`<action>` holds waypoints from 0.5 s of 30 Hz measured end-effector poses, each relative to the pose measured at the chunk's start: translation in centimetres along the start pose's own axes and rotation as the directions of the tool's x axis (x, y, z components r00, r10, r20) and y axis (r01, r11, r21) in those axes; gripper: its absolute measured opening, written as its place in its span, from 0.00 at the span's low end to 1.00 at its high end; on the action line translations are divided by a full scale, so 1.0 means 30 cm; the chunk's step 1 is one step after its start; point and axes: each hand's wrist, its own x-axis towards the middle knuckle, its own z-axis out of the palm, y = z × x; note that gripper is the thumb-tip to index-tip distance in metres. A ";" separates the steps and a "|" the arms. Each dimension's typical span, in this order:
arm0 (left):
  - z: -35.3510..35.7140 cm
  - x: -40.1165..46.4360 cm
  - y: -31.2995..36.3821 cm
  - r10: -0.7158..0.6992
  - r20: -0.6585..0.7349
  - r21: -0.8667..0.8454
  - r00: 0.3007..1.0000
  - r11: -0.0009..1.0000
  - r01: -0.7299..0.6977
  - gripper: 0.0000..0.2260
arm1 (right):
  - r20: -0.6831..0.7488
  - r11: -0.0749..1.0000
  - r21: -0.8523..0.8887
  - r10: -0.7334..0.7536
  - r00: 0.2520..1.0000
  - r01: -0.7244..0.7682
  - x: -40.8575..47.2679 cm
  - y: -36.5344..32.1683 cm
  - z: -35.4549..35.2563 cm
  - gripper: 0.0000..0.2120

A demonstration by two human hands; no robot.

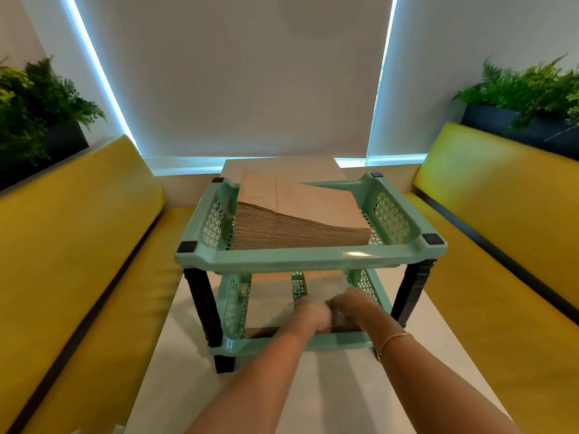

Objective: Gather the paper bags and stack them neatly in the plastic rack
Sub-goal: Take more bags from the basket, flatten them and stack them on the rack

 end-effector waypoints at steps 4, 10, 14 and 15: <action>0.015 0.024 0.000 0.000 -0.005 -0.013 1.000 1.000 0.000 0.16 | 0.044 0.998 0.046 0.038 0.998 -0.040 0.016 -0.003 -0.012 0.12; 0.045 0.061 -0.019 -0.114 -0.020 -0.336 0.993 0.936 0.101 0.14 | 0.096 0.998 0.041 0.044 0.994 -0.049 0.044 -0.014 -0.012 0.11; 0.057 0.059 -0.031 -0.159 -0.047 -0.567 0.986 0.817 0.105 0.15 | 0.015 0.999 0.038 -0.012 1.000 0.011 0.022 -0.010 -0.043 0.15; 0.052 0.050 -0.028 -0.163 -0.045 -0.646 0.986 0.757 0.096 0.18 | -0.031 0.999 0.045 -0.023 0.999 0.025 0.015 -0.009 -0.055 0.15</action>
